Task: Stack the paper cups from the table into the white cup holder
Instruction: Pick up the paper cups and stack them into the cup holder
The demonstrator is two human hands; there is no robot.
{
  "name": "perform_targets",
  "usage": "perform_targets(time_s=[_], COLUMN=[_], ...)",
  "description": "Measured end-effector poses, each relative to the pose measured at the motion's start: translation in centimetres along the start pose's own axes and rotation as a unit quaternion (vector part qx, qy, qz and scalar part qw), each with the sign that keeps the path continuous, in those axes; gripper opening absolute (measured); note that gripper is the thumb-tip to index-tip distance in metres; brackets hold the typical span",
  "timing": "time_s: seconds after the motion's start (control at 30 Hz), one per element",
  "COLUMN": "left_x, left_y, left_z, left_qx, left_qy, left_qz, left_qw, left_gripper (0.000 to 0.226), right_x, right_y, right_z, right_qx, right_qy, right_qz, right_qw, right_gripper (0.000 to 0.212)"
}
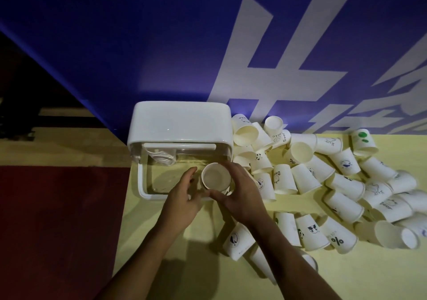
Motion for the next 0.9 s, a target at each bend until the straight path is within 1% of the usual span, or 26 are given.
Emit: perform_targets(time_s=[0.07, 0.1, 0.2, 0.3, 0.4, 0.47, 0.53, 0.57, 0.63, 0.67, 0.73, 0.8, 0.9], left_x=[-0.1, -0.1, 0.6, 1.1, 1.2, 1.2, 0.5, 0.2, 0.3, 1.1, 3.8, 7.6, 13.3], left_y=[-0.2, -0.5, -1.2, -1.4, -1.1, -1.0, -0.2, 0.5, 2.4, 3.1, 3.7, 3.6, 2.5], left_z=[-0.9, -1.5, -2.4, -2.1, -1.9, -2.1, -2.4, -3.1, -5.1, -6.4, -8.9, -12.0, -16.8], left_qx=[-0.003, 0.004, 0.017, 0.029, 0.041, 0.044, 0.049, 0.064, 0.114, 0.137, 0.178, 0.224, 0.268], left_qy=[0.013, 0.003, -0.053, -0.104, -0.109, -0.100, -0.101, -0.112, -0.124, -0.118, -0.113, -0.129, -0.156], left_qz=[-0.014, -0.019, -0.005, 0.001, -0.009, -0.020, -0.058, -0.090, -0.137, -0.137, -0.098, -0.051, -0.004], left_qw=[1.000, 1.000, 0.998, 0.994, 0.993, 0.994, 0.992, 0.988, 0.976, 0.974, 0.973, 0.965, 0.951], left_gripper=[0.043, 0.041, 0.042, 0.048, 0.050, 0.050, 0.048, 0.046, 0.043, 0.042, 0.041, 0.038, 0.043], right_x=[1.1, 1.5, 2.4, 2.3, 2.1, 1.9, 0.9, -0.2, -3.1, -4.8, -8.1, -11.7, -17.6], right_y=[-0.6, -0.8, -1.2, -1.5, -2.1, -2.0, -1.2, -0.5, 1.7, 2.9, 5.3, 7.5, 9.3], right_z=[-1.2, -1.7, -2.8, -3.1, -2.9, -2.6, -2.1, -2.1, -2.3, -2.8, -5.0, -7.7, -11.1], right_qx=[0.002, 0.004, 0.032, 0.025, 0.019, 0.011, 0.004, 0.003, -0.002, 0.003, 0.044, 0.097, 0.135], right_qy=[0.053, 0.080, 0.131, 0.155, 0.167, 0.185, 0.184, 0.172, 0.140, 0.125, 0.097, 0.083, 0.091], right_qz=[0.010, 0.016, 0.065, 0.112, 0.139, 0.137, 0.108, 0.079, 0.009, -0.028, -0.081, -0.112, -0.151], right_qw=[0.999, 0.997, 0.989, 0.981, 0.976, 0.973, 0.977, 0.982, 0.990, 0.992, 0.991, 0.985, 0.975], right_gripper=[0.078, 0.081, 0.087, 0.082, 0.080, 0.086, 0.088, 0.082, 0.060, 0.047, 0.029, 0.023, 0.019])
Point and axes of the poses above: each hand's wrist, its own y-axis away from the middle knuckle, its own x-axis out of the palm, z = x × y, the point moved 7 cm from there along -y, towards the middle knuckle, and after that the axes turned 4 degrees about -y, right-handed, at the moved point
